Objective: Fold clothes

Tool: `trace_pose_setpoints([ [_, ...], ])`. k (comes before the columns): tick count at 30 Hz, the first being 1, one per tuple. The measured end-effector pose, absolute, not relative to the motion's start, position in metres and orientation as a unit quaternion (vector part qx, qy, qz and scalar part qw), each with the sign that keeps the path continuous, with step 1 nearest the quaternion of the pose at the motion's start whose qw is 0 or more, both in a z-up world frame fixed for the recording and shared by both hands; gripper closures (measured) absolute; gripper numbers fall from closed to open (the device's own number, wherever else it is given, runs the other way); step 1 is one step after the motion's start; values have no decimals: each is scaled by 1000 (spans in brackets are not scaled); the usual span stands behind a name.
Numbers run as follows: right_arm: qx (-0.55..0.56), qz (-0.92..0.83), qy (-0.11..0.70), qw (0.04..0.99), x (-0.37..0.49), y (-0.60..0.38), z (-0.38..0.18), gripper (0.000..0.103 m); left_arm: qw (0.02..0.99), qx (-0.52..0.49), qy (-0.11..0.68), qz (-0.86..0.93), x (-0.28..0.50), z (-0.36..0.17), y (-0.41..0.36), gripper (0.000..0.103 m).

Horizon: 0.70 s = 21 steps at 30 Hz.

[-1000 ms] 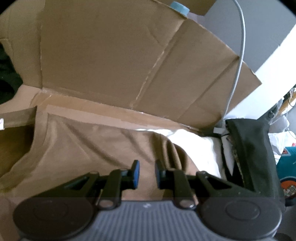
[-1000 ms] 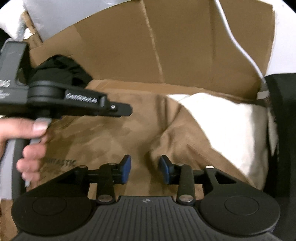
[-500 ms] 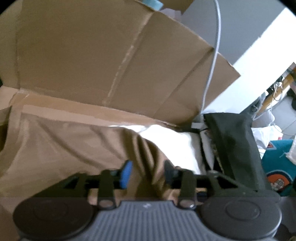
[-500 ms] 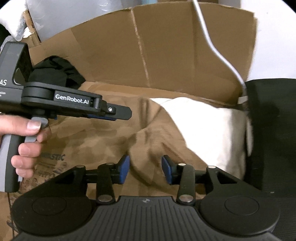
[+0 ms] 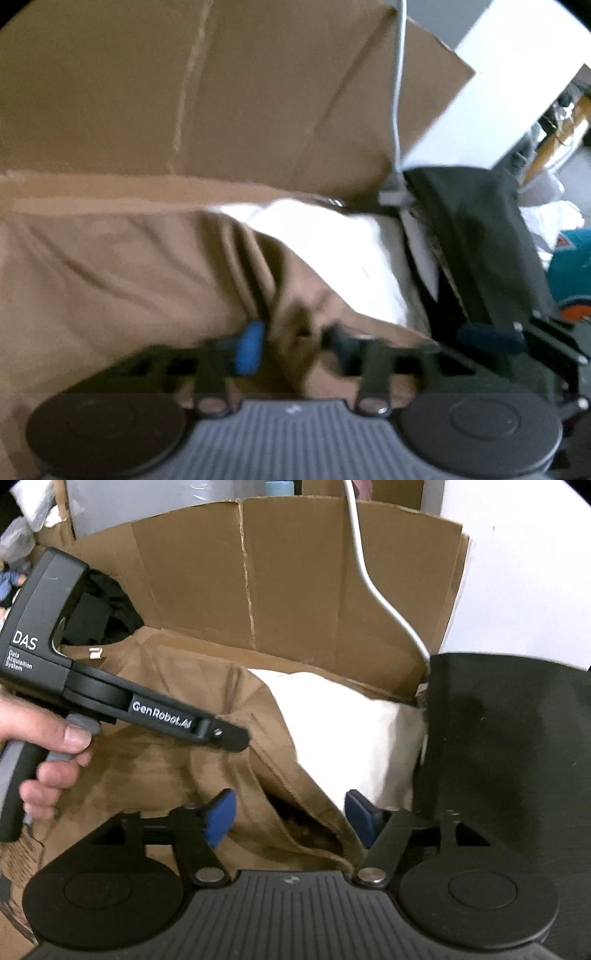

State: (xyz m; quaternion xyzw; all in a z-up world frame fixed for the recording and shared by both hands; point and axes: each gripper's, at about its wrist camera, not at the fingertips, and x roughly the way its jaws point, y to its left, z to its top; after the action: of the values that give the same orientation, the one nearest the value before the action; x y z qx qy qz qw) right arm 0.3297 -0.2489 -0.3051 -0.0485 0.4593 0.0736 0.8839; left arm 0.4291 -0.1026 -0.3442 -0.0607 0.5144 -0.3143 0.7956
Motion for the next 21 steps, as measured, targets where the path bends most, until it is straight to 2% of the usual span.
trace_pose_setpoints([
  [5,-63,79,481,871,335,-251,-317,22,794,-53,516,-317,426,-340,-95,86],
  [12,-86,90,497,859,331,-251,-324,24,797,-48,510,-320,426,-324,-69,88],
  [14,-87,98,502,855,327,-251,-325,39,799,-47,509,-318,427,-320,-63,91],
  [16,-85,110,507,850,323,-250,-325,71,802,-47,506,-315,427,-315,-55,91],
  [18,-83,122,511,847,319,-248,-325,85,806,-46,501,-310,426,-310,-50,91],
  [21,-83,140,502,849,312,-243,-319,91,816,-46,491,-301,426,-300,-43,91],
])
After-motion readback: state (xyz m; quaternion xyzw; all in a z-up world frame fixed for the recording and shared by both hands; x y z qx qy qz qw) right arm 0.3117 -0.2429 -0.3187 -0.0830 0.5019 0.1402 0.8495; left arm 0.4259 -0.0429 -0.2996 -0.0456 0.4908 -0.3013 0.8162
